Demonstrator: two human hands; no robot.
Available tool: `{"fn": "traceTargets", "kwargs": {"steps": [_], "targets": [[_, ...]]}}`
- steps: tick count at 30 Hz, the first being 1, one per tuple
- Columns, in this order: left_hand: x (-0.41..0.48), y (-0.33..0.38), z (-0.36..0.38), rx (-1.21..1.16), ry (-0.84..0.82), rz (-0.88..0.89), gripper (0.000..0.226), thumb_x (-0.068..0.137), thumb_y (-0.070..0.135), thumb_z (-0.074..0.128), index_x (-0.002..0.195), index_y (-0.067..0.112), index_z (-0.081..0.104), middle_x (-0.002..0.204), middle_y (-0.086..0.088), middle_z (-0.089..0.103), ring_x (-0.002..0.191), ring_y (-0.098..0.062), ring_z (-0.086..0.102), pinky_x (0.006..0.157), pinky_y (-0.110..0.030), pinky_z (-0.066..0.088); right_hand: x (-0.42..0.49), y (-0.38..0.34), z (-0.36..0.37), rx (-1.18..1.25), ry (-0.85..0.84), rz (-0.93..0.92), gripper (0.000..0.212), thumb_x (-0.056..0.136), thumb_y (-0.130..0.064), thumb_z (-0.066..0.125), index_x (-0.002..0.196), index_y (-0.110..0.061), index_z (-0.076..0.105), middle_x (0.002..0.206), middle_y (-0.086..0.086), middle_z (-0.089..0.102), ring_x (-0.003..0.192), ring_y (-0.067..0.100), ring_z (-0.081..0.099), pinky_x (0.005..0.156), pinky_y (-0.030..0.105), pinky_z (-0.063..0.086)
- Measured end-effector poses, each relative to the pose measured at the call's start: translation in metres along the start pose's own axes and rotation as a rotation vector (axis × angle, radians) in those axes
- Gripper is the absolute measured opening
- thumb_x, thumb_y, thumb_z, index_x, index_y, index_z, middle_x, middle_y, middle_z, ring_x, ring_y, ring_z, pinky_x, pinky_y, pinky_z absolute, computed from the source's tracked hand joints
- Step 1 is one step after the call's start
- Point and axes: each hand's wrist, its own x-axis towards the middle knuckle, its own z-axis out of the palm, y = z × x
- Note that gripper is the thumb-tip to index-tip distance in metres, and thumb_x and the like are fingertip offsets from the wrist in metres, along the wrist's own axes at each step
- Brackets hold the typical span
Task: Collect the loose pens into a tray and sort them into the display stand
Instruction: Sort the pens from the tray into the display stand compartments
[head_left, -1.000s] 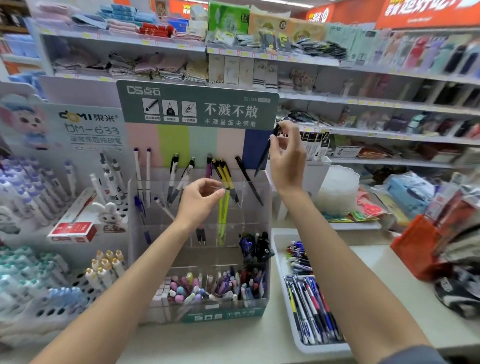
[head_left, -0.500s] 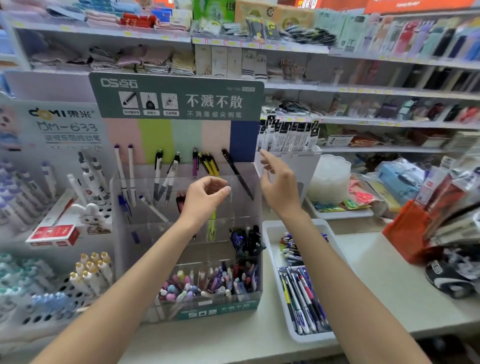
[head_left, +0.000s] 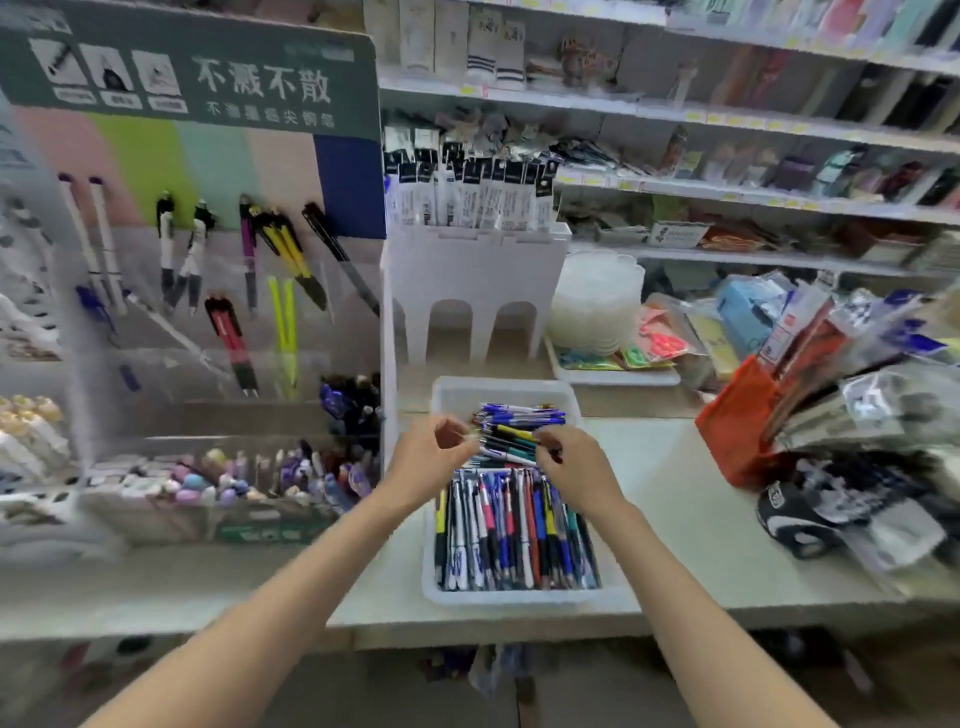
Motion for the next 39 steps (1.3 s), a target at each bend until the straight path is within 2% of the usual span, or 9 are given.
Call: {"fn": "traceTargets", "kwargs": {"steps": [4,6,9,14,20,24,30,36,39], "targets": [[-0.015,-0.041,0.050,0.287,0.034,-0.186,0.039,0.093,0.029,0.066,0.127,0.010,0.061,0.124,-0.003,0.064,0.104,-0.013,0.058,0.086,-0.022,0.041,-0.028,0.055,0.013,-0.124,-0.066,-0.062,0.042,0.095,-0.034,0.060,0.134,-0.016,0.059,0.137,0.003,0.057,0.128,0.020,0.049,0.109,0.034,0.035],[-0.024,-0.052,0.070,0.305,0.029,-0.250,0.052,0.095,0.032,0.063,0.141,0.010,0.050,0.143,-0.007,0.052,0.124,-0.020,0.053,0.101,-0.030,0.041,-0.039,0.072,0.019,-0.082,-0.087,-0.060,0.051,0.097,-0.042,0.056,0.143,-0.021,0.048,0.145,-0.002,0.047,0.133,0.015,0.041,0.112,0.029,0.028],[-0.035,-0.054,0.100,0.385,0.094,-0.285,0.074,0.095,0.037,0.062,0.154,0.008,0.027,0.159,-0.013,0.024,0.147,-0.027,0.024,0.119,-0.039,0.025,-0.057,0.087,0.027,-0.026,-0.108,-0.115,0.055,0.099,-0.046,0.049,0.149,-0.027,0.036,0.148,-0.008,0.039,0.132,0.009,0.033,0.113,0.026,0.025],[-0.041,-0.051,0.125,0.653,0.267,-0.250,0.089,0.096,0.051,0.055,0.157,0.007,0.008,0.164,-0.014,0.012,0.152,-0.029,0.009,0.123,-0.039,0.011,-0.063,0.096,0.036,0.012,-0.078,-0.173,0.052,0.100,-0.044,0.046,0.148,-0.027,0.035,0.147,-0.011,0.038,0.133,0.003,0.027,0.119,0.043,0.025],[-0.042,-0.057,0.137,0.652,0.198,-0.317,0.092,0.100,0.055,0.041,0.156,0.001,-0.008,0.166,-0.014,-0.007,0.153,-0.026,-0.005,0.123,-0.036,-0.001,-0.061,0.100,0.039,0.055,-0.092,-0.159,0.053,0.101,-0.046,0.042,0.150,-0.025,0.035,0.151,-0.008,0.036,0.141,0.005,0.023,0.123,0.041,0.013],[-0.038,-0.059,0.137,0.559,0.263,-0.362,0.100,0.094,0.056,0.054,0.157,0.004,-0.002,0.164,-0.017,0.009,0.151,-0.030,0.012,0.123,-0.041,0.015,-0.060,0.102,0.041,0.060,-0.107,-0.149,0.055,0.101,-0.049,0.040,0.150,-0.026,0.033,0.152,-0.009,0.034,0.143,0.006,0.020,0.123,0.034,0.004],[-0.032,-0.058,0.133,0.718,0.242,-0.383,0.109,0.087,0.071,0.049,0.156,-0.001,0.003,0.158,-0.020,0.023,0.145,-0.033,0.026,0.118,-0.042,0.027,-0.062,0.103,0.041,0.046,-0.111,-0.157,0.062,0.097,-0.058,0.029,0.151,-0.028,0.031,0.153,-0.010,0.031,0.144,0.005,0.017,0.119,0.027,-0.004],[-0.028,-0.047,0.149,0.638,0.152,-0.512,0.113,0.084,0.079,0.044,0.157,0.007,-0.001,0.164,-0.021,-0.003,0.152,-0.036,0.003,0.120,-0.053,0.014,-0.060,0.105,0.042,0.014,-0.132,-0.159,0.069,0.094,-0.060,0.023,0.152,-0.025,0.029,0.156,-0.008,0.028,0.146,0.007,0.015,0.121,0.029,-0.006],[-0.024,-0.047,0.148,0.612,0.247,-0.513,0.112,0.081,0.075,0.056,0.156,0.009,0.006,0.160,-0.021,0.013,0.148,-0.038,0.016,0.117,-0.053,0.025,-0.059,0.106,0.043,0.012,-0.132,-0.171,0.067,0.095,-0.060,0.025,0.152,-0.025,0.032,0.155,-0.006,0.031,0.146,0.009,0.018,0.123,0.035,-0.002]]}}
